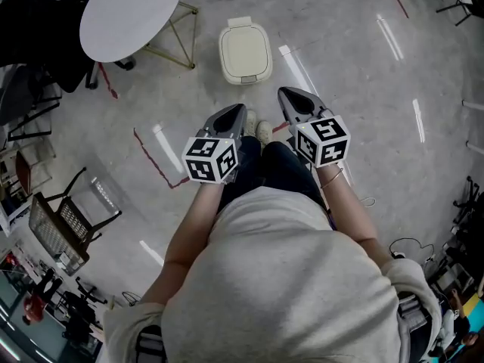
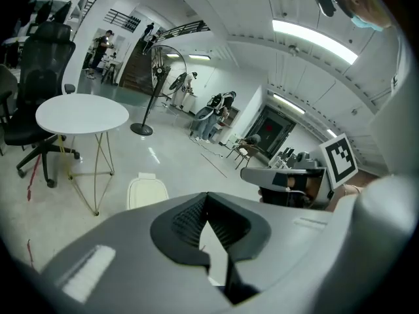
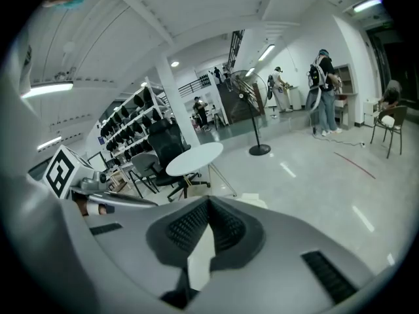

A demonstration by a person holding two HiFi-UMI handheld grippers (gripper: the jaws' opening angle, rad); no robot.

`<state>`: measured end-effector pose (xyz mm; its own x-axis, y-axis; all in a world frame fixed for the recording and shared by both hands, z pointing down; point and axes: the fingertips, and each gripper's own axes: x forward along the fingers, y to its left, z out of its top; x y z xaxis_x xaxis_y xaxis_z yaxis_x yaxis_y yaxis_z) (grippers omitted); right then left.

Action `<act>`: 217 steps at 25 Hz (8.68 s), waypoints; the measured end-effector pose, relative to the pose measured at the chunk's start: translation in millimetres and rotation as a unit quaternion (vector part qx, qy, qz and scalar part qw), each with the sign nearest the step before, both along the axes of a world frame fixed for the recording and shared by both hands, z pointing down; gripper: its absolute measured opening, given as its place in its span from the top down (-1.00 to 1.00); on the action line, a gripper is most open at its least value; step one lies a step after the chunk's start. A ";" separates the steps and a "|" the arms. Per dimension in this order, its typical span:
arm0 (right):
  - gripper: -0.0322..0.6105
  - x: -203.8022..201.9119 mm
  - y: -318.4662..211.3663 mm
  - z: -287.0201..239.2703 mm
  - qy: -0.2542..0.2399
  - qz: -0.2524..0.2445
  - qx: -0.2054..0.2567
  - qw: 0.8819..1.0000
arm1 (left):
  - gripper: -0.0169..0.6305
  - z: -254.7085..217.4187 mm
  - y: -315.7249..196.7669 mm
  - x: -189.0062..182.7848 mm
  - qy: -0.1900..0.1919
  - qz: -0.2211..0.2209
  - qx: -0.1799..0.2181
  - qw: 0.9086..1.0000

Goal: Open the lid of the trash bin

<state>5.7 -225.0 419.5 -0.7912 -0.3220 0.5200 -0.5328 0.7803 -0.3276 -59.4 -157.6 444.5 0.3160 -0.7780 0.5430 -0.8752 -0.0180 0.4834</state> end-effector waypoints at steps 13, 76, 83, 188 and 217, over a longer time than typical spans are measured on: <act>0.88 -26.4 16.5 64.7 0.041 0.018 -0.040 0.998 | 0.92 70.1 19.0 -29.4 0.033 0.035 -0.050 0.998; 0.88 -37.0 -3.3 359.5 0.115 0.079 -0.139 0.980 | 0.92 383.7 -64.0 -37.8 -0.118 0.082 -0.156 0.977; 0.88 -34.8 -1.3 357.5 0.117 0.072 -0.132 0.982 | 0.92 386.4 -63.9 -37.3 -0.119 0.087 -0.172 0.974; 0.88 -66.8 15.7 -121.8 -0.039 -0.025 0.155 0.987 | 0.92 -118.6 -30.7 -51.1 -0.065 0.057 0.172 0.981; 0.88 -60.6 29.2 -96.4 -0.025 -0.032 0.117 0.992 | 0.92 -107.7 -18.1 -38.7 -0.036 0.067 0.151 0.986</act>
<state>-54.8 -195.8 323.1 -0.8368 -0.3770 0.3972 -0.4668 0.8702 -0.1576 -98.1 -175.7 336.8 0.3955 -0.8619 0.3174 -0.8872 -0.2692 0.3747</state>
